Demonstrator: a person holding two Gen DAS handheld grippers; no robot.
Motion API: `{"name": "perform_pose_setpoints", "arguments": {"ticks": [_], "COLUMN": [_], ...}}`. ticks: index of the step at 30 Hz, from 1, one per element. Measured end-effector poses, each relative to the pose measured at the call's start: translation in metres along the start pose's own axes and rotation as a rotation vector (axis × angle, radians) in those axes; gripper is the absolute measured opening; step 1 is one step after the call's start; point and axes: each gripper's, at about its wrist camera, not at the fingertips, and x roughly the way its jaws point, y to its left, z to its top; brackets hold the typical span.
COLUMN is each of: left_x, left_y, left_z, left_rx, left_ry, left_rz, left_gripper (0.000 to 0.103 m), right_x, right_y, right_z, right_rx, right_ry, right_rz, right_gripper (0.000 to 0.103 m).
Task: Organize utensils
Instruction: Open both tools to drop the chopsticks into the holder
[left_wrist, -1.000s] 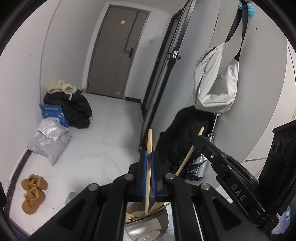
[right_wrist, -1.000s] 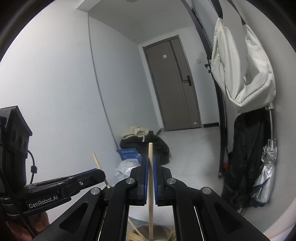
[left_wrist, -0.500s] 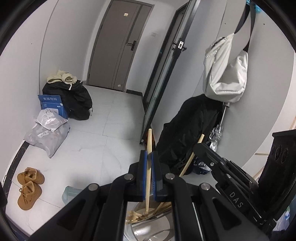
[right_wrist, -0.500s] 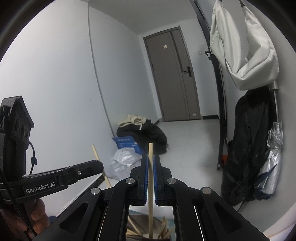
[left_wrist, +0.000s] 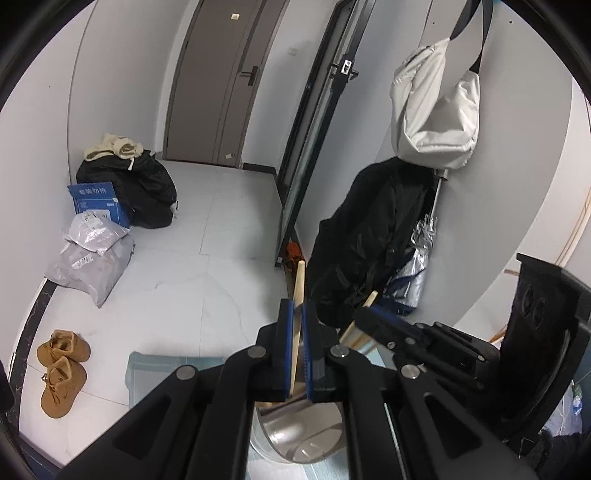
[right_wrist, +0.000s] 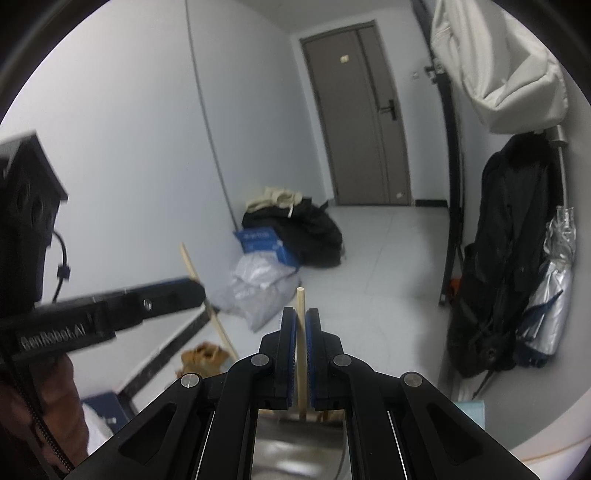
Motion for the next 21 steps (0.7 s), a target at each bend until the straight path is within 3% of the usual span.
{"name": "perform_pose_setpoints", "arguments": {"ticks": [5,10,13,17,21], "left_x": [0.002,-0.01,-0.025,-0.042,-0.06], "left_y": [-0.005,-0.005,-0.004,-0.013,-0.019], "left_z": [-0.007,-0.009,-0.011,-0.015,-0.02], "left_rx": [0.027,0.012,-0.02,-0.019,-0.054], "left_ry": [0.055,0.057,0.027,-0.014,-0.068], "left_rz": [-0.02,0.014,0.043,0.118,0.173], "left_gripper": [0.002,0.006,0.02,0.053,0.068], "right_x": [-0.003,-0.032,-0.05,-0.076,-0.1], "right_y": [0.004,0.005,0.004,0.007,0.011], "right_z": [-0.014,-0.016,-0.017,-0.02,-0.024], "right_rx": [-0.011,0.004,0.022,0.02,0.026], "right_ry": [0.049,0.013,-0.016,-0.047,-0.08], "right_rz": [0.019,0.008,0.006,0.016,-0.006], "right_gripper": [0.007,0.01,0.031,0.035,0.047]}}
